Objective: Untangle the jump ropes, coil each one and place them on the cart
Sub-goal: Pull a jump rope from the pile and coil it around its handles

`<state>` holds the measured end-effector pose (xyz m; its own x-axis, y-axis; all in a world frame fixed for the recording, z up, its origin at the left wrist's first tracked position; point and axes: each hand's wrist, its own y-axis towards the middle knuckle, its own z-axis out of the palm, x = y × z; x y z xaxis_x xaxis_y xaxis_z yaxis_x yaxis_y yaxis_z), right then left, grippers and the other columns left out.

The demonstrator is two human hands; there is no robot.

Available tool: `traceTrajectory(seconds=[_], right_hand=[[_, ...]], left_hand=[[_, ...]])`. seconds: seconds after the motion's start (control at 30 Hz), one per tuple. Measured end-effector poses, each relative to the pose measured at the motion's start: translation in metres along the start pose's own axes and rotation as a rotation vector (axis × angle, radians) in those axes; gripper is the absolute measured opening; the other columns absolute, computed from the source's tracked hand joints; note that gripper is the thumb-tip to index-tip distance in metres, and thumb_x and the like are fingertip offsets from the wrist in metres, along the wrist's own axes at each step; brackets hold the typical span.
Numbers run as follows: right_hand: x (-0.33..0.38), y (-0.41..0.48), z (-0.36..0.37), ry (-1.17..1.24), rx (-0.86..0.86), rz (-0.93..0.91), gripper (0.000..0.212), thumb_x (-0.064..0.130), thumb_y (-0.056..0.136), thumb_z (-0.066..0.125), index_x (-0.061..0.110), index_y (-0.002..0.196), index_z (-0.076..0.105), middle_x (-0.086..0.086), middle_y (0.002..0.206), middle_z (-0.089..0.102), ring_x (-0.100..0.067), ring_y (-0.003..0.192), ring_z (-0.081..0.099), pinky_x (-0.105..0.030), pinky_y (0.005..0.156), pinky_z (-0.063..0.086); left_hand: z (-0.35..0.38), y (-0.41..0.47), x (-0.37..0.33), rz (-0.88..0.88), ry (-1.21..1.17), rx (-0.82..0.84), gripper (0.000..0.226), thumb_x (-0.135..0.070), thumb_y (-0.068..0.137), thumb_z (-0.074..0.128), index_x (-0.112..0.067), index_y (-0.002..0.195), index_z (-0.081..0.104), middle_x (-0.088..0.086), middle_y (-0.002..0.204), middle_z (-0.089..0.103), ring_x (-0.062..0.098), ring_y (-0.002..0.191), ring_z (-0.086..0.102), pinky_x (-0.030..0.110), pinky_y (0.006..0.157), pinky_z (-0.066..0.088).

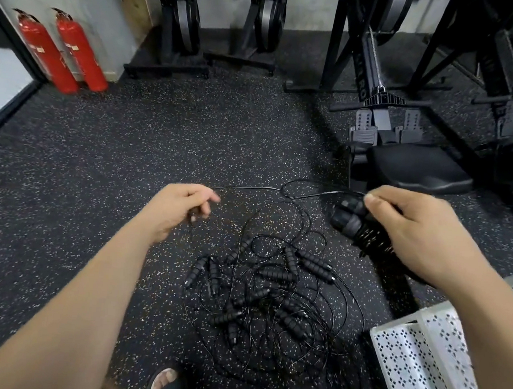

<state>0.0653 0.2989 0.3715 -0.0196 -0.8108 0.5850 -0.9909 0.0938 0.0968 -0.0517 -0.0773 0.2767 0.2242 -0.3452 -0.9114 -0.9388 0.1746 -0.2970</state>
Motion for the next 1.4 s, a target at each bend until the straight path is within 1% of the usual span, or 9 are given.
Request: traceTrajectory(seconds=[0.17,0.37,0.53,0.63,0.73,0.87,1.0,1.2,1.4], right_hand=[[-0.006,-0.001,-0.012,0.030,-0.098,-0.007,0.024,0.039,0.108,0.056,0.024,0.098,0.071,0.004,0.085,0.074,-0.020,0.087,0.066,-0.044,0.085,0.051],[-0.001,-0.002,-0.006,0.043,-0.058,-0.074,0.023,0.044,0.108,0.053,0.030,0.098,0.069,0.006,0.077,0.069,-0.008,0.078,0.062,-0.037,0.079,0.052],[0.006,-0.006,0.004,0.053,0.029,-0.156,0.028,0.051,0.108,0.050,0.031,0.104,0.069,0.003,0.081,0.071,-0.013,0.078,0.067,-0.037,0.079,0.055],[0.009,-0.007,0.011,0.067,0.091,-0.183,0.030,0.055,0.109,0.048,0.034,0.111,0.069,0.001,0.090,0.076,-0.020,0.087,0.072,-0.046,0.085,0.059],[0.012,-0.007,0.016,0.067,0.134,-0.191,0.029,0.053,0.109,0.048,0.034,0.112,0.070,0.003,0.093,0.077,-0.017,0.091,0.072,-0.046,0.088,0.058],[0.012,-0.007,0.020,0.072,0.140,-0.192,0.027,0.052,0.110,0.049,0.035,0.111,0.070,0.004,0.095,0.077,-0.019,0.093,0.073,-0.048,0.089,0.059],[0.007,-0.006,0.020,0.082,0.103,-0.169,0.028,0.053,0.110,0.049,0.034,0.111,0.070,0.002,0.091,0.077,-0.021,0.089,0.073,-0.049,0.085,0.059],[0.006,-0.004,0.021,0.103,0.067,-0.157,0.029,0.052,0.109,0.050,0.031,0.110,0.070,0.002,0.087,0.075,-0.018,0.086,0.071,-0.047,0.084,0.059],[0.007,-0.004,0.018,0.109,0.025,-0.138,0.025,0.047,0.110,0.051,0.033,0.103,0.070,0.002,0.078,0.070,-0.015,0.076,0.065,-0.037,0.075,0.054]], left_hand=[[-0.027,0.016,0.056,-0.253,0.077,-0.303,0.027,-0.026,0.111,0.058,-0.013,0.101,0.079,0.014,0.097,0.081,0.018,0.077,0.069,0.028,0.065,0.046],[-0.008,0.027,0.066,-0.384,0.273,-0.170,0.023,-0.024,0.110,0.059,-0.016,0.106,0.080,0.001,0.098,0.083,0.017,0.087,0.072,0.041,0.090,0.054],[0.016,0.024,0.045,-0.169,0.565,-0.003,0.044,-0.031,0.107,0.064,-0.040,0.149,0.057,-0.011,0.152,0.058,0.017,0.129,0.060,0.040,0.109,0.048],[0.038,0.018,0.020,0.060,0.510,0.071,0.061,-0.026,0.107,0.063,-0.055,0.155,0.041,-0.014,0.163,0.046,0.007,0.099,0.057,0.021,0.078,0.047],[0.061,0.004,-0.013,0.232,0.350,0.156,0.062,-0.022,0.108,0.060,-0.070,0.144,0.044,-0.020,0.168,0.038,0.011,0.109,0.055,0.027,0.083,0.045],[0.083,-0.019,-0.038,0.241,0.253,0.298,0.041,-0.026,0.111,0.058,-0.060,0.132,0.065,-0.025,0.145,0.064,0.016,0.129,0.065,0.038,0.115,0.041],[0.085,-0.025,-0.040,0.165,0.205,0.315,0.031,-0.021,0.111,0.059,-0.041,0.128,0.075,-0.019,0.119,0.079,0.008,0.123,0.066,0.028,0.113,0.037],[0.082,-0.021,-0.036,0.092,0.050,0.351,0.028,-0.027,0.113,0.053,-0.034,0.135,0.071,-0.007,0.122,0.080,0.016,0.123,0.070,0.052,0.121,0.039],[0.079,-0.023,-0.036,0.098,0.212,0.392,0.024,-0.026,0.105,0.070,-0.027,0.128,0.067,-0.006,0.107,0.083,0.011,0.108,0.077,0.035,0.110,0.045]])
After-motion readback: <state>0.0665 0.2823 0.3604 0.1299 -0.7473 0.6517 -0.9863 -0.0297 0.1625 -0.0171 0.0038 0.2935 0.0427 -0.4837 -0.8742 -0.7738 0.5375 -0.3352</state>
